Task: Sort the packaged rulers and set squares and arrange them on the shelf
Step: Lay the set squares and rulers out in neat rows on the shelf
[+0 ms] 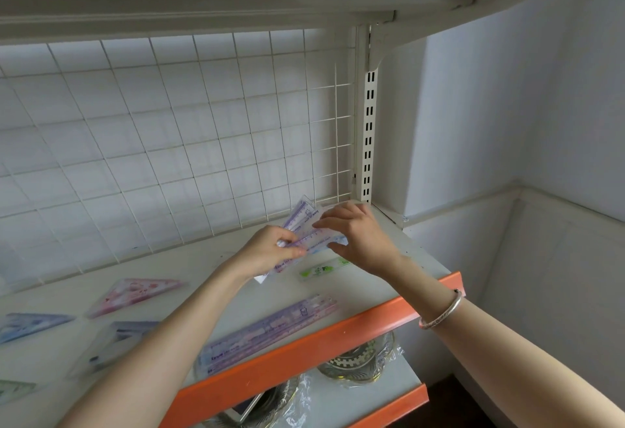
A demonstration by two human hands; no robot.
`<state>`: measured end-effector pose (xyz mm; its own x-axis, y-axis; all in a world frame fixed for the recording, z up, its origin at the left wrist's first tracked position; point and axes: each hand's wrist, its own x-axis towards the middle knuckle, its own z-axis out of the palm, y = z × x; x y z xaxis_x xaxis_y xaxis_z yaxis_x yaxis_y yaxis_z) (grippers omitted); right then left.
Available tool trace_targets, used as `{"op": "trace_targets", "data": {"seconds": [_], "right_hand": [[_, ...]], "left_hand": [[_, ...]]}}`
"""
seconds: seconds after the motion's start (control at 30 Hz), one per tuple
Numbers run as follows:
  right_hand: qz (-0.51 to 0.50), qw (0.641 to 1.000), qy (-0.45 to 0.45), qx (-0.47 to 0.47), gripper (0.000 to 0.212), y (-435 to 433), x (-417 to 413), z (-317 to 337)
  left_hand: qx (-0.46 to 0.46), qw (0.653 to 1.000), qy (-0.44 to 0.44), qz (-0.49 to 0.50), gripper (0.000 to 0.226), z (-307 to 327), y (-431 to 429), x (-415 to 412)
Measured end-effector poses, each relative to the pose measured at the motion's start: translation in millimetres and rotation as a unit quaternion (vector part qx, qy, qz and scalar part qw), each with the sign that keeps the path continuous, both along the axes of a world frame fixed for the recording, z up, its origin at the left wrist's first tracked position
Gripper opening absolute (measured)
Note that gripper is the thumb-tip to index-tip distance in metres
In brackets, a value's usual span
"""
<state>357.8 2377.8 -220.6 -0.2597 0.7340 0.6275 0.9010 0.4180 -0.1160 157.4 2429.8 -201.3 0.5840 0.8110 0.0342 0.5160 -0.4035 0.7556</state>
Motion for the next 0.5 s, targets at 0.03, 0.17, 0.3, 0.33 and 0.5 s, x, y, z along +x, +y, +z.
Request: {"op": "trace_targets", "data": {"seconds": [0.03,0.17,0.3,0.33,0.5], "right_hand": [[0.012,1.000,-0.009,-0.018,0.045,-1,1,1],[0.021,0.996,-0.017,-0.089,0.040,-8,6,10],[-0.040,0.991,-0.012,-0.128,0.039,-19,18,16],[-0.050,0.989,-0.012,-0.142,0.039,-20,20,16],[-0.080,0.978,-0.028,-0.190,0.036,-27,24,16]], "left_hand": [[-0.006,1.000,0.007,-0.004,0.003,0,0,2],[-0.032,0.999,0.012,0.002,0.015,-2,-5,11],[0.089,0.994,0.058,0.040,0.048,0,-9,14],[0.123,0.989,0.074,0.044,0.053,1,-12,14],[0.195,0.975,0.102,0.038,0.044,-1,-21,22]]}}
